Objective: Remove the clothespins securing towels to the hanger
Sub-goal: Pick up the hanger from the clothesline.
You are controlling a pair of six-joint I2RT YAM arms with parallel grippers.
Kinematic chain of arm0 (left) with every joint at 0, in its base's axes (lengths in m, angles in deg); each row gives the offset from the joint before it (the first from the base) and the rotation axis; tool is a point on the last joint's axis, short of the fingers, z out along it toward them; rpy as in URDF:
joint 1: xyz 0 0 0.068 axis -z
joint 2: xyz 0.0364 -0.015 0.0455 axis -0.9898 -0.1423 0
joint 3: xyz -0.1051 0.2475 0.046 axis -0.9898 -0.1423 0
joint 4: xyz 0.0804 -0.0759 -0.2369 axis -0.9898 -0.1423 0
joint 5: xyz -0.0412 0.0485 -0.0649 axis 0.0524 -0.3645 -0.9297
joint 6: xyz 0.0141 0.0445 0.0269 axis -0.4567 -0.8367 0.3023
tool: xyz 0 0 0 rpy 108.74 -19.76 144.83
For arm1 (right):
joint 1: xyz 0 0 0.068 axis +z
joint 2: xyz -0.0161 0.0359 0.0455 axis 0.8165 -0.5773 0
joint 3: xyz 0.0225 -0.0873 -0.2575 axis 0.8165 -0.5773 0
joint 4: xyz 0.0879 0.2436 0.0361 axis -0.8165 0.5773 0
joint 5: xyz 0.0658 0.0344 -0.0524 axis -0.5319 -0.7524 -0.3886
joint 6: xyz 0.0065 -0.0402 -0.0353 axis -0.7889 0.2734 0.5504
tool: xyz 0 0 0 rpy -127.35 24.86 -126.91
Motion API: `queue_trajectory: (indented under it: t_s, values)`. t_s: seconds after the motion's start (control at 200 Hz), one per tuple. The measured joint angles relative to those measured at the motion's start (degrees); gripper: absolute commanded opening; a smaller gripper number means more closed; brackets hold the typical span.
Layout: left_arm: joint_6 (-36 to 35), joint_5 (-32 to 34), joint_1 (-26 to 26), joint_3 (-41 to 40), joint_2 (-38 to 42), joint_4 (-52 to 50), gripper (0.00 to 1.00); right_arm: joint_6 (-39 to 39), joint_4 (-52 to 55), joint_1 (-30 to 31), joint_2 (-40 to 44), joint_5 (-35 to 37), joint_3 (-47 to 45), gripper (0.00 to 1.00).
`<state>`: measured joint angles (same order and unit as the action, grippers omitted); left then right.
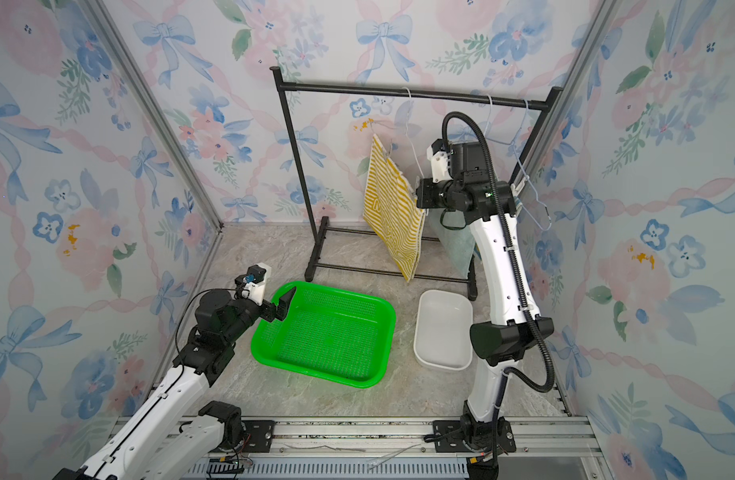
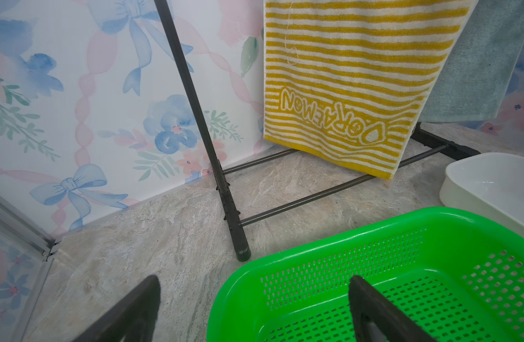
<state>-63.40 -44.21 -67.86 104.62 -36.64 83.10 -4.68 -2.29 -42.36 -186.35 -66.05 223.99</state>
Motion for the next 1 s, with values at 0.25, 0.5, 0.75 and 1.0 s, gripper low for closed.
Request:
queue_trajectory:
  t_s: [0.25, 0.5, 0.75, 1.0]
  values:
    - [-0.02, 0.20, 0.00, 0.04, -0.04, -0.92, 0.98, 0.81, -0.26, -0.02, 0.44, 0.02, -0.59, 0.00]
    - [-0.22, 1.11, 0.00, 0.11, 0.02, -1.22, 0.98, 0.66, -3.19, -0.02, 4.26, -0.59, -4.44, 0.00]
    - [-0.39, 1.73, 0.00, 0.11, 0.04, -1.27, 0.98, 0.13, -8.85, -0.02, 8.41, -1.97, -8.26, 0.00]
    - [-0.44, 2.14, 0.00, 0.11, 0.70, -1.27, 0.98, -0.09, -12.02, -0.02, 12.04, -3.48, -11.30, 0.00]
